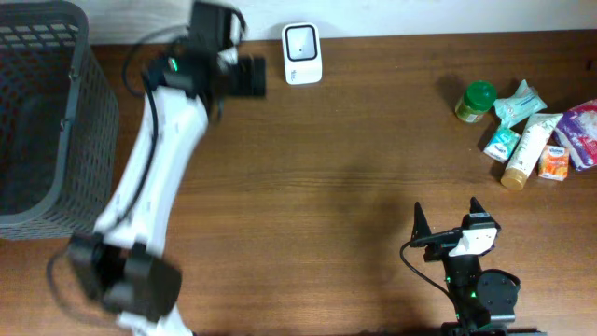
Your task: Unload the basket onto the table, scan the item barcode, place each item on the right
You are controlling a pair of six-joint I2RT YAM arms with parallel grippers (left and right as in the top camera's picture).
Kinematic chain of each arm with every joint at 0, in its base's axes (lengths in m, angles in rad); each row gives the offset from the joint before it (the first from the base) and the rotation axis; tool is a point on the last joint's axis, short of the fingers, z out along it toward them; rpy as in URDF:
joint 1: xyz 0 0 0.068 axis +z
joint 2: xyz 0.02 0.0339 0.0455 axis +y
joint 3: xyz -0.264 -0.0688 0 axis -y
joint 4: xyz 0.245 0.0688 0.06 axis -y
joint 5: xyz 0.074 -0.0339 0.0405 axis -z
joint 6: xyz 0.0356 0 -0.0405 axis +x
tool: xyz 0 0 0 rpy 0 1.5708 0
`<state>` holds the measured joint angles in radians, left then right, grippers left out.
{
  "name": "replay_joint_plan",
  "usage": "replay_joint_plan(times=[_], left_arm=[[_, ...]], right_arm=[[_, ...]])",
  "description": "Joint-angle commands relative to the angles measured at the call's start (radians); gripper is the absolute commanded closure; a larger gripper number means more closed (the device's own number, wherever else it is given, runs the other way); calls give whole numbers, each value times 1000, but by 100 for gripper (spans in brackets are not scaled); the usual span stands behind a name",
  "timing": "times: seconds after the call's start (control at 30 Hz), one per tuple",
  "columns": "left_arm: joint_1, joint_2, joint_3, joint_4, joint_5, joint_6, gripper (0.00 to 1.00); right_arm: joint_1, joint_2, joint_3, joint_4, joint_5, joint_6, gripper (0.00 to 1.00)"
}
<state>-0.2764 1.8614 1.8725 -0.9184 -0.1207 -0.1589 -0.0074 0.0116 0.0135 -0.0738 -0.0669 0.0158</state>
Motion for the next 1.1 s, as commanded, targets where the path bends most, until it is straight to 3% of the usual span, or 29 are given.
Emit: replay_joint_plan(times=[0.0, 0.1, 0.27, 0.5, 0.67, 0.9, 1.07], left_arm=[[-42, -188, -296, 21, -216, -5, 1], [-60, -262, -446, -10, -216, -5, 1], [-59, -259, -465, -109, -204, -5, 1], [-61, -294, -560, -3, -127, -5, 1], [-61, -544, -926, 496, 92, 235, 1], [-61, -1015, -1469, 943, 89, 236, 1], [-58, -1161, -1621, 1064, 72, 236, 1]], right_arm=[[7, -8, -8, -2, 16, 3, 1], [7, -8, -8, -2, 16, 3, 1], [7, -8, -8, -2, 16, 3, 1], [7, -8, -8, -2, 16, 3, 1], [7, -8, -8, -2, 16, 3, 1], [7, -8, -8, -2, 16, 3, 1], [7, -8, -8, -2, 16, 3, 1]])
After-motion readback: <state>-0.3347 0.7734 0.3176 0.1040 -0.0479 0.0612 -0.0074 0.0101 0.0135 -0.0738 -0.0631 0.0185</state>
